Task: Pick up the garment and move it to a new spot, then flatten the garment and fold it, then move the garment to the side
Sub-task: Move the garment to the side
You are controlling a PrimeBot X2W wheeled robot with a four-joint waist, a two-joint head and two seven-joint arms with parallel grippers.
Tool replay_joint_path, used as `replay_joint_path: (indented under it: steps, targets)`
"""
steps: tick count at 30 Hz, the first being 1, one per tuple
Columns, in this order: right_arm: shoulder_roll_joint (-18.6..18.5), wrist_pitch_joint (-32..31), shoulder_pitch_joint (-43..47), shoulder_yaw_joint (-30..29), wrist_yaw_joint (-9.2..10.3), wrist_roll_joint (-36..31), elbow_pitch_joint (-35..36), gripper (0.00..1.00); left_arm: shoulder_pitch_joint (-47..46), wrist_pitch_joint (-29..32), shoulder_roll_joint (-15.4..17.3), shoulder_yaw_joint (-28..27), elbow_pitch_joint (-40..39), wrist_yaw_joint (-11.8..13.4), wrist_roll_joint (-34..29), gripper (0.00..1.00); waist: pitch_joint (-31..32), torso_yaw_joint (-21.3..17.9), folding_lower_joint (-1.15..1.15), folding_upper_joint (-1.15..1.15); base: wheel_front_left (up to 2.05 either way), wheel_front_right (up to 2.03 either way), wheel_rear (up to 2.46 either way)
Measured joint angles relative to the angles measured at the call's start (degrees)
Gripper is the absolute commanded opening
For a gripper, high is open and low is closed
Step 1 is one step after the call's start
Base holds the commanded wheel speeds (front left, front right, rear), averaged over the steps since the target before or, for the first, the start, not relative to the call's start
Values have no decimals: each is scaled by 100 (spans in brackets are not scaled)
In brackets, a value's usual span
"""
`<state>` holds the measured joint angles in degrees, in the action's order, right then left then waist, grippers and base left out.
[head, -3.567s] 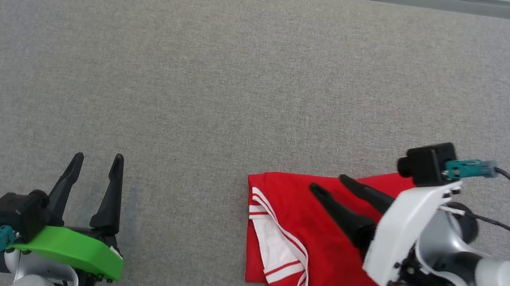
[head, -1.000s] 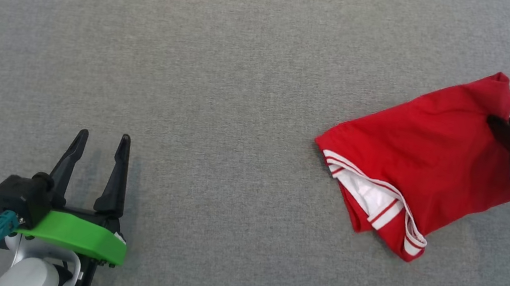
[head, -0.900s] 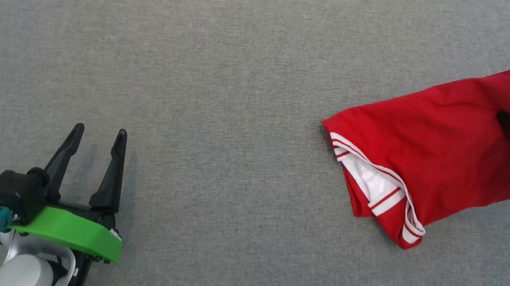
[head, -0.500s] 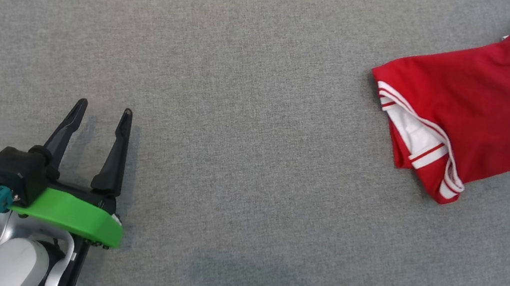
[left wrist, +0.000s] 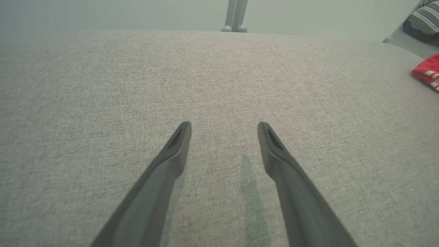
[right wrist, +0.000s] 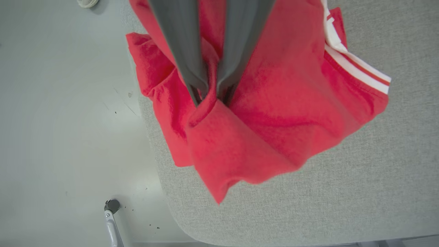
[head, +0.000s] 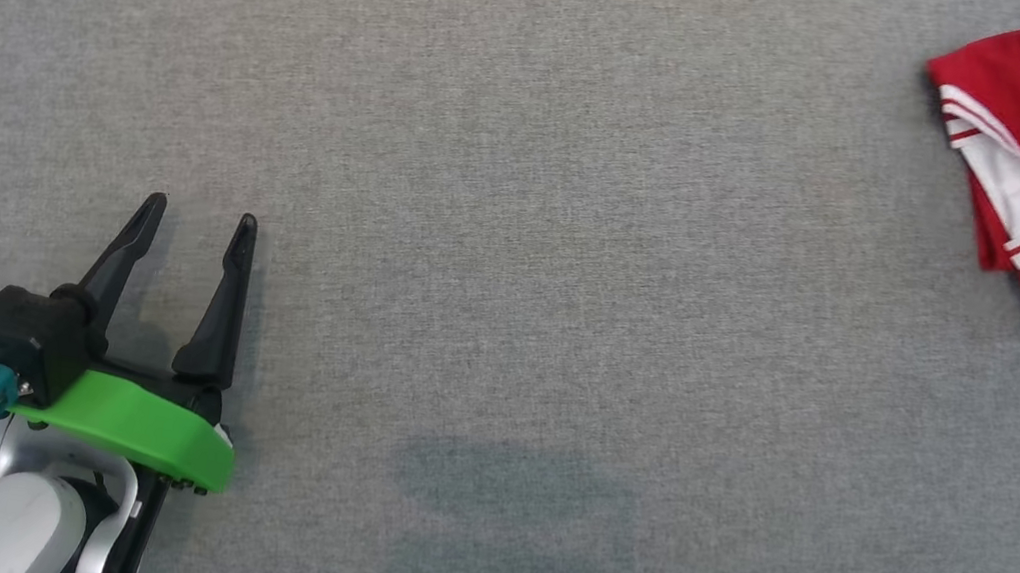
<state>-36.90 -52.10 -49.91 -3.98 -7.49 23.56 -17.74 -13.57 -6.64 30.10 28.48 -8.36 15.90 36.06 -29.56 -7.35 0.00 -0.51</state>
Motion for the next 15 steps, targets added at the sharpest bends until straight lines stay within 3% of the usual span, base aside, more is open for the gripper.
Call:
replay_joint_path:
  steps: [7,15]
  targets:
    - [2,-838,-299,-246,0,-238,-165,0,35,0,32,-46,-66,103,3,100,-54,84,0,0,0,0,0]
    - [230,-1074,-170,-158,0,432,486,0,104,-33,-22,-27,-75,145,23,100,84,-52,0,0,0,0,0]
